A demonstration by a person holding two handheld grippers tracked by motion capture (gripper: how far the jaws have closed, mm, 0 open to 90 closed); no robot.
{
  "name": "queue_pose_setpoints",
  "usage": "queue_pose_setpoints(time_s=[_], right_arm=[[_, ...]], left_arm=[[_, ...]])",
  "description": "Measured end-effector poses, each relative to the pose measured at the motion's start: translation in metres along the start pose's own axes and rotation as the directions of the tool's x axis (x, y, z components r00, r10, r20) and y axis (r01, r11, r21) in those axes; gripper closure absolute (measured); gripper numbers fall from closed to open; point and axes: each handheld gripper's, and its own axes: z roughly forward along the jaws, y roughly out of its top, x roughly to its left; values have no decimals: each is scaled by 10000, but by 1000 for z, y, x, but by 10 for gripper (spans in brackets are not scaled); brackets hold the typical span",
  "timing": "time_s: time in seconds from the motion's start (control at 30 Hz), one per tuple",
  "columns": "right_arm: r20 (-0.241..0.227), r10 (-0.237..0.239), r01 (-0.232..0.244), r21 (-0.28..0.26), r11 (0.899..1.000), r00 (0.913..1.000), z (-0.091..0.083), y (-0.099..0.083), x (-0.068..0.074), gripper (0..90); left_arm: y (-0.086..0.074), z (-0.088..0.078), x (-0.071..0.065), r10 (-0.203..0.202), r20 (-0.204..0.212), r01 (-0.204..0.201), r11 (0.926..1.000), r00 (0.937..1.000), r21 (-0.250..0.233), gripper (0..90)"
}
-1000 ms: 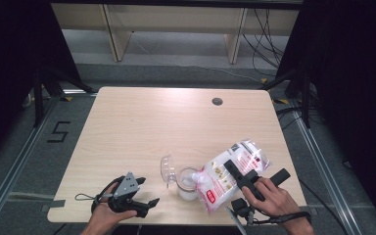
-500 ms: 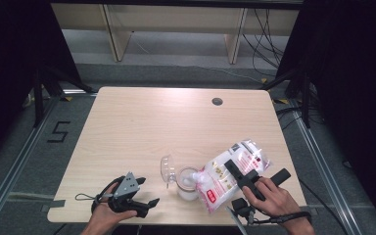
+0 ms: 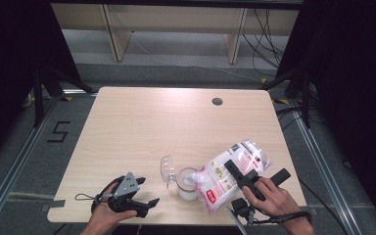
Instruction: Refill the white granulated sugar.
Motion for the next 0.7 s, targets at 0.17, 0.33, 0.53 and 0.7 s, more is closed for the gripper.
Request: queue_pose_setpoints(time_s=[0.17, 0.33, 0.53, 0.7], right_arm=[[17, -15, 15, 19, 10000, 10000, 0, 0, 0, 708], [11, -14, 14, 30, 10000, 10000, 0, 0, 1, 708], [4, -46, 46, 18, 10000, 10000, 0, 0, 0, 710], [-19, -71, 71, 25, 10000, 10000, 0, 0, 0, 712]], left_arm=[[0, -1, 0, -28, -29, 28, 10000, 10000, 41, 156], [0, 0, 0, 30, -18, -30, 10000, 10000, -12, 155], [0, -1, 0, -48, -26, 49, 10000, 10000, 33, 156], [1, -1, 0, -32, -7, 33, 9999, 10000, 124, 156]])
